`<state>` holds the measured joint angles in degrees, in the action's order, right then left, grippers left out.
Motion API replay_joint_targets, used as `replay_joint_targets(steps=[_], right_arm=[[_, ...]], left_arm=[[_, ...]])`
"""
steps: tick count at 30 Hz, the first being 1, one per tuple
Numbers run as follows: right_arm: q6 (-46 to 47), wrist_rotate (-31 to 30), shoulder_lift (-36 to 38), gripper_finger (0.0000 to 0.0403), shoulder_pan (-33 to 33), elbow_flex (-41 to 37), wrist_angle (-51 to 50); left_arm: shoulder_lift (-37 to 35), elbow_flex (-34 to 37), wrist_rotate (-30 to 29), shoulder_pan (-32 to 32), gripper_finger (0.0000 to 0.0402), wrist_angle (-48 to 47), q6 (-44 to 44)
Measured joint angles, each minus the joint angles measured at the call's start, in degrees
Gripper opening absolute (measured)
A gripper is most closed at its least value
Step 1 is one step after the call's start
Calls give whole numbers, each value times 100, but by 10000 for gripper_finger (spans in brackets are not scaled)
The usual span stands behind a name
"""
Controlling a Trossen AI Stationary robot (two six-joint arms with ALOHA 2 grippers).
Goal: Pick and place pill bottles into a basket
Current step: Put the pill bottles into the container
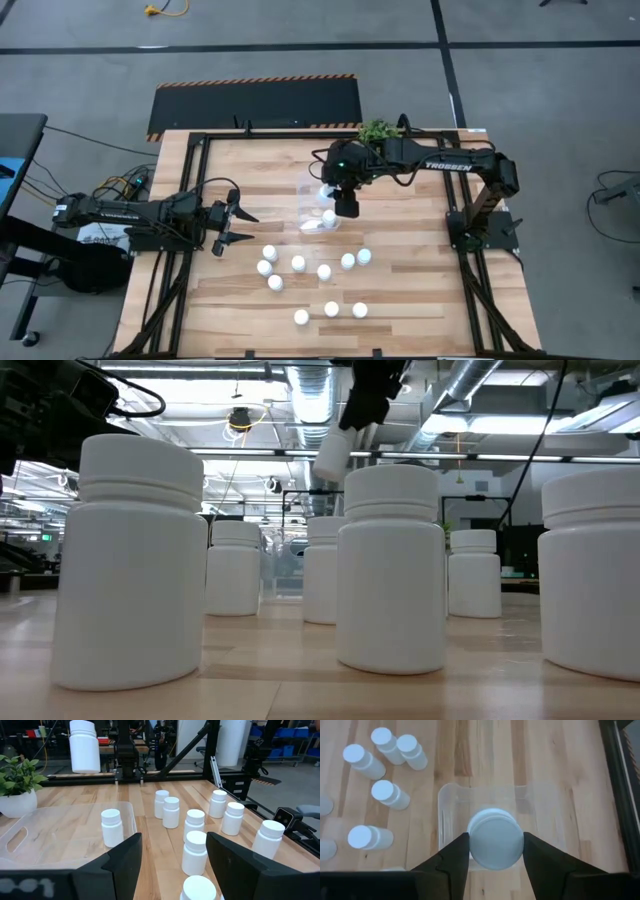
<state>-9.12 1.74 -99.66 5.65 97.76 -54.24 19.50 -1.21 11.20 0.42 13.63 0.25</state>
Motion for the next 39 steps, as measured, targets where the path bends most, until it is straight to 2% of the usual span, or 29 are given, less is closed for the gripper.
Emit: replay_joint_targets(steps=[4,11,25,33,39], right_arm=[[3,109,-39,158,-2,1,68],[-177,288,-626,160,-2,109,58],[-672,350,-1952,161,-19,1491,-758],[-892,432,-2432,156,-67,1534,-891],[-936,441,-2450,163,-116,1543,-807]], left_arm=[[1,0,0,1,211,0,0],[-1,0,2,-1,211,2,0],[0,0,12,-1,211,-7,-2],[-1,0,15,0,211,-15,-2],[1,0,31,-1,211,-17,-2]])
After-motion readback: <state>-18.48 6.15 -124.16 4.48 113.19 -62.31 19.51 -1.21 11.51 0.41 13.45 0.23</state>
